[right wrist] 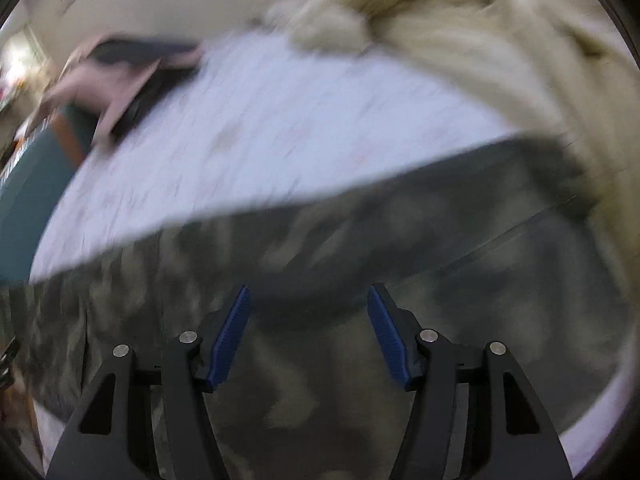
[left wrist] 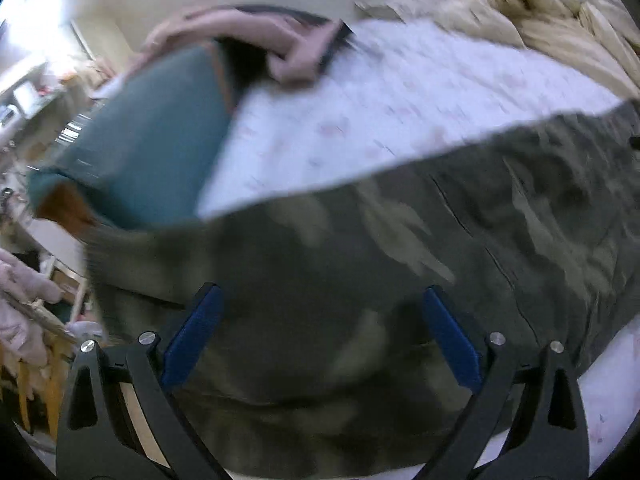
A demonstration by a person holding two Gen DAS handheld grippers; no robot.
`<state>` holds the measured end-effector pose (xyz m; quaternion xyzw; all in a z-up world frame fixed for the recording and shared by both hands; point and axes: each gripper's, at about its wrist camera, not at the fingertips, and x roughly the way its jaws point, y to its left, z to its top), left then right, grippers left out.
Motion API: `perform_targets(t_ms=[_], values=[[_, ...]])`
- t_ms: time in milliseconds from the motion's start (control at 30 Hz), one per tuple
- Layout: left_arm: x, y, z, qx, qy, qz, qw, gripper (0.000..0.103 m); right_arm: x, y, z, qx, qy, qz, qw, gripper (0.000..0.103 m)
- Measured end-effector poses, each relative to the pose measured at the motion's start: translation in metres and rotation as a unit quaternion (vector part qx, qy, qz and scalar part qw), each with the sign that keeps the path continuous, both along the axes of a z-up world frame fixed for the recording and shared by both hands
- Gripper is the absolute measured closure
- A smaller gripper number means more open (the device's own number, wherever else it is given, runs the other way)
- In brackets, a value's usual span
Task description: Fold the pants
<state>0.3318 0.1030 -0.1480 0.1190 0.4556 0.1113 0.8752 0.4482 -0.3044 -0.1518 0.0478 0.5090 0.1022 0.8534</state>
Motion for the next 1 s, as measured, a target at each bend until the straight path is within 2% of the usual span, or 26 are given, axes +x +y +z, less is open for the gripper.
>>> perform_targets(t_ms=[67, 100, 167, 200, 267, 333, 367, 400, 467, 500, 567, 600, 667, 700, 767, 800, 833, 933, 1000], values=[[0.015, 0.008, -0.023, -0.016, 0.033, 0.027, 0.999, 0.005, 0.001, 0.008, -0.021, -0.024, 0.023, 0.011, 0.999, 0.041], [0.023, 0.018, -0.035, -0.012, 0.054, 0.048, 0.9973, 0.005, 0.001, 0.005, -0.033, -0.043, 0.031, 0.011, 0.999, 0.041], [0.031, 0.034, -0.05, 0.04, 0.069, 0.069, 0.9945, 0.003, -0.001, -0.008, -0.037, -0.053, 0.012, 0.024, 0.998, 0.042], [0.033, 0.04, -0.052, 0.043, 0.067, 0.066, 0.9947, 0.003, -0.001, -0.021, -0.035, -0.093, 0.006, 0.009, 0.996, 0.042], [0.033, 0.048, -0.052, 0.052, 0.066, 0.056, 0.9949, 0.003, 0.002, -0.05, -0.034, -0.133, 0.006, -0.037, 0.99, 0.042], [0.027, 0.049, -0.047, 0.079, 0.057, 0.064, 0.9932, 0.003, 0.001, -0.103, -0.029, -0.133, 0.018, -0.097, 0.986, 0.042], [0.021, 0.051, -0.041, 0.073, 0.046, 0.072, 0.9937, 0.003, -0.003, -0.13, -0.024, -0.134, 0.023, -0.129, 0.982, 0.042], [0.014, 0.052, -0.034, 0.048, 0.036, 0.072, 0.9956, 0.004, -0.007, -0.144, -0.02, -0.135, 0.026, -0.149, 0.979, 0.041], [-0.013, 0.057, -0.014, -0.046, 0.01, 0.062, 0.997, 0.004, -0.028, -0.18, 0.003, -0.072, 0.002, -0.188, 0.98, 0.04], [-0.022, 0.06, -0.008, -0.072, 0.0, 0.066, 0.9952, 0.004, -0.042, -0.195, 0.014, -0.032, -0.014, -0.208, 0.978, 0.039], [-0.047, 0.075, 0.001, -0.123, -0.018, 0.099, 0.9873, 0.003, -0.074, -0.218, 0.026, 0.028, -0.026, -0.257, 0.966, 0.039], [-0.057, 0.084, 0.002, -0.144, -0.02, 0.124, 0.9816, 0.003, -0.09, -0.222, 0.023, 0.069, -0.021, -0.285, 0.956, 0.039], [-0.081, 0.107, -0.005, -0.196, -0.016, 0.192, 0.9614, 0.003, -0.11, -0.228, 0.01, 0.147, 0.005, -0.314, 0.938, 0.038], [-0.091, 0.114, -0.008, -0.209, -0.013, 0.219, 0.953, 0.003, -0.119, -0.228, -0.003, 0.183, 0.023, -0.325, 0.928, 0.038], [-0.119, 0.128, -0.017, -0.24, -0.018, 0.276, 0.9306, 0.003, -0.127, -0.218, -0.014, 0.199, 0.04, -0.333, 0.921, 0.038], [-0.13, 0.136, -0.021, -0.262, -0.027, 0.301, 0.9166, 0.003, -0.129, -0.217, -0.021, 0.211, 0.044, -0.334, 0.918, 0.038], [-0.139, 0.142, -0.023, -0.277, -0.036, 0.316, 0.9068, 0.003, -0.13, -0.214, -0.026, 0.221, 0.046, -0.334, 0.915, 0.038], [-0.147, 0.155, -0.034, -0.308, -0.062, 0.347, 0.8839, 0.003, -0.136, -0.212, -0.033, 0.241, 0.037, -0.329, 0.912, 0.034], [-0.148, 0.16, -0.04, -0.316, -0.078, 0.36, 0.8745, 0.003, -0.15, -0.22, -0.037, 0.264, 0.029, -0.328, 0.906, 0.03]])
